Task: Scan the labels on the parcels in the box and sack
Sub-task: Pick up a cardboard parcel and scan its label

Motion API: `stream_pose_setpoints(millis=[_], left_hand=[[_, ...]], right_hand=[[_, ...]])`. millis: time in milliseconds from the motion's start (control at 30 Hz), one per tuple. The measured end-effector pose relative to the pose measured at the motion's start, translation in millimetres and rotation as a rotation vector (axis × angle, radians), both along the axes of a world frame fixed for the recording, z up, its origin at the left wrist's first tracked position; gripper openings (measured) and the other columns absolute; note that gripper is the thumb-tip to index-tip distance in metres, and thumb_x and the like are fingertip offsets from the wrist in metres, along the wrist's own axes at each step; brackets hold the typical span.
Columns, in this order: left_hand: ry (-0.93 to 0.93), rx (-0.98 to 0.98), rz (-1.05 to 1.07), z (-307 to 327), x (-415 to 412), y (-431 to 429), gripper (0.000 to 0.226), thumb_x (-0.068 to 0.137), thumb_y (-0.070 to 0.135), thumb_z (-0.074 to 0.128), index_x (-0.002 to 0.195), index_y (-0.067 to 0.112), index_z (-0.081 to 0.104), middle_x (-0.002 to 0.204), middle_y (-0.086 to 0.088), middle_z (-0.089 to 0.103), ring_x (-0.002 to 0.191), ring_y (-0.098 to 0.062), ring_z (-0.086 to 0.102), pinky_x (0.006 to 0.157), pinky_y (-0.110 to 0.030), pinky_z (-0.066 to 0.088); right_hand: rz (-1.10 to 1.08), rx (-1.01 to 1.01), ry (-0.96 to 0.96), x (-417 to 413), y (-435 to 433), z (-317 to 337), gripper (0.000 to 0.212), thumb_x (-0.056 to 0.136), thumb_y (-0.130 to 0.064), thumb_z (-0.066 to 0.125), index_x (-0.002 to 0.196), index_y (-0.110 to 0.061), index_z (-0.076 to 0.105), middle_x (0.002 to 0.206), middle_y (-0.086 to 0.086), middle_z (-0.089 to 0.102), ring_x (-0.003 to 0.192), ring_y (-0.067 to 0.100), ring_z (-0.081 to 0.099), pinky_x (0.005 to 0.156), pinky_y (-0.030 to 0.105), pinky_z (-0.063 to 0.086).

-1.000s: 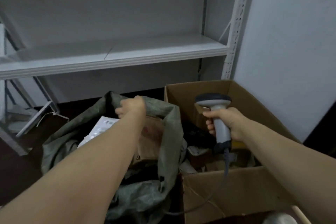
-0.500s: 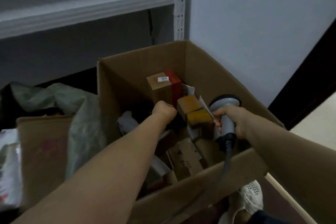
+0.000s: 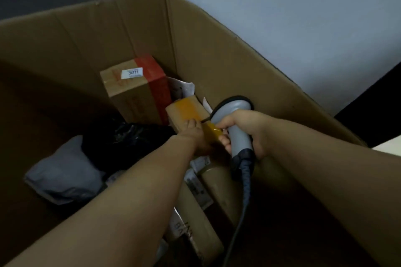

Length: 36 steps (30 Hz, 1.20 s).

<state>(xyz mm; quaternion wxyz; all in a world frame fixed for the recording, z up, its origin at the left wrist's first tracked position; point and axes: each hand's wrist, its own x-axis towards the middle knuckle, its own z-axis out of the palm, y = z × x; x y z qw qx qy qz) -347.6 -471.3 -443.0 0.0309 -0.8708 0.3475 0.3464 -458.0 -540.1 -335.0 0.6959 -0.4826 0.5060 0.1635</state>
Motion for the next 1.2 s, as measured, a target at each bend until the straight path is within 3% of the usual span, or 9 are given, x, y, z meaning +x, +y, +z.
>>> stream_pose_setpoints(millis=[100, 200, 367, 500, 600, 733, 867, 1033, 1200], left_hand=[[-0.038, 0.033, 0.000, -19.7, 1.2, -6.6, 0.102, 0.085, 0.051, 0.059, 0.152, 0.008, -0.005, 0.159, -0.010, 0.001, 0.146, -0.033, 0.004, 0.114, -0.048, 0.015], [-0.039, -0.021, 0.100, -17.7, -3.5, 2.2, 0.091, 0.083, 0.044, 0.064, 0.150, 0.009, 0.013, 0.150, -0.016, 0.025, 0.138, -0.037, 0.023, 0.108, -0.045, 0.026], [0.249, -0.391, 0.761, 38.8, 7.4, 43.0, 0.104, 0.069, 0.043, 0.080, 0.147, 0.003, 0.023, 0.141, -0.017, 0.043, 0.125, -0.035, 0.048, 0.101, -0.040, 0.045], [0.555, -0.665, 1.175, 124.3, 11.1, 78.9, 0.103, 0.061, 0.040, 0.080, 0.145, 0.016, 0.026, 0.122, -0.017, 0.055, 0.098, -0.035, 0.061, 0.074, -0.045, 0.055], [0.629, -0.833, 1.166, 209.6, -6.4, 114.3, 0.048, 0.080, 0.025, 0.067, 0.120, 0.011, 0.044, 0.095, -0.014, 0.057, 0.084, -0.029, 0.059, 0.074, -0.040, 0.053], [0.600, -1.022, 1.113, 296.0, -26.6, 159.1, 0.104, 0.073, 0.017, 0.071, 0.146, 0.046, 0.004, 0.122, -0.016, 0.047, 0.102, -0.038, 0.055, 0.085, -0.060, 0.049], [0.508, -1.161, 1.053, 366.3, -52.9, 216.8, 0.096, 0.076, 0.012, 0.070, 0.145, 0.045, 0.012, 0.106, -0.014, 0.046, 0.099, -0.038, 0.052, 0.083, -0.055, 0.052], [0.435, -1.296, 1.103, 417.3, -75.8, 293.2, 0.080, 0.074, 0.013, 0.068, 0.138, 0.037, 0.026, 0.117, -0.016, 0.051, 0.098, -0.035, 0.055, 0.067, -0.043, 0.053], [0.591, -1.388, 1.236, 444.0, -91.0, 365.3, 0.067, 0.072, 0.046, 0.067, 0.132, 0.025, 0.043, 0.121, -0.018, 0.055, 0.102, -0.039, 0.059, 0.069, -0.050, 0.056]], right_hand=[[0.049, 0.024, -0.018, 5.5, -2.6, -7.3, 0.019, 0.098, -0.018, 0.050, 0.083, -0.006, 0.048, 0.052, 0.006, 0.048, 0.048, 0.015, 0.043, 0.034, 0.015, 0.041], [0.044, 0.012, -0.046, 5.1, 3.1, -7.2, 0.023, 0.096, -0.017, 0.053, 0.076, -0.005, 0.050, 0.053, 0.005, 0.051, 0.046, 0.014, 0.046, 0.037, 0.017, 0.044], [-0.021, -0.018, -0.157, -16.3, 24.2, 21.5, 0.019, 0.091, -0.015, 0.060, 0.075, -0.006, 0.057, 0.058, 0.004, 0.056, 0.045, 0.012, 0.049, 0.043, 0.022, 0.045], [-0.094, -0.029, -0.314, -40.9, 48.2, 74.4, 0.013, 0.087, -0.015, 0.066, 0.081, -0.004, 0.062, 0.057, 0.005, 0.060, 0.049, 0.014, 0.054, 0.044, 0.022, 0.049], [-0.082, -0.092, -0.418, -65.5, 74.6, 132.4, 0.011, 0.084, -0.013, 0.069, 0.086, -0.004, 0.063, 0.060, 0.006, 0.062, 0.053, 0.016, 0.057, 0.048, 0.026, 0.049], [-0.004, -0.250, -0.514, -92.1, 114.0, 201.6, 0.009, 0.081, -0.011, 0.071, 0.087, -0.007, 0.065, 0.057, 0.005, 0.059, 0.048, 0.016, 0.051, 0.047, 0.026, 0.044], [0.102, -0.399, -0.587, -114.4, 166.2, 265.4, 0.018, 0.078, -0.006, 0.071, 0.095, -0.006, 0.066, 0.054, 0.004, 0.056, 0.043, 0.015, 0.048, 0.044, 0.024, 0.041], [0.184, -0.536, -0.653, -135.7, 223.7, 312.2, 0.011, 0.075, -0.002, 0.074, 0.080, -0.007, 0.066, 0.058, 0.009, 0.058, 0.043, 0.015, 0.046, 0.046, 0.025, 0.043], [0.277, -0.594, -0.714, -149.0, 267.7, 335.0, 0.010, 0.077, -0.001, 0.072, 0.076, -0.007, 0.064, 0.052, 0.005, 0.057, 0.040, 0.013, 0.046, 0.042, 0.022, 0.043]])
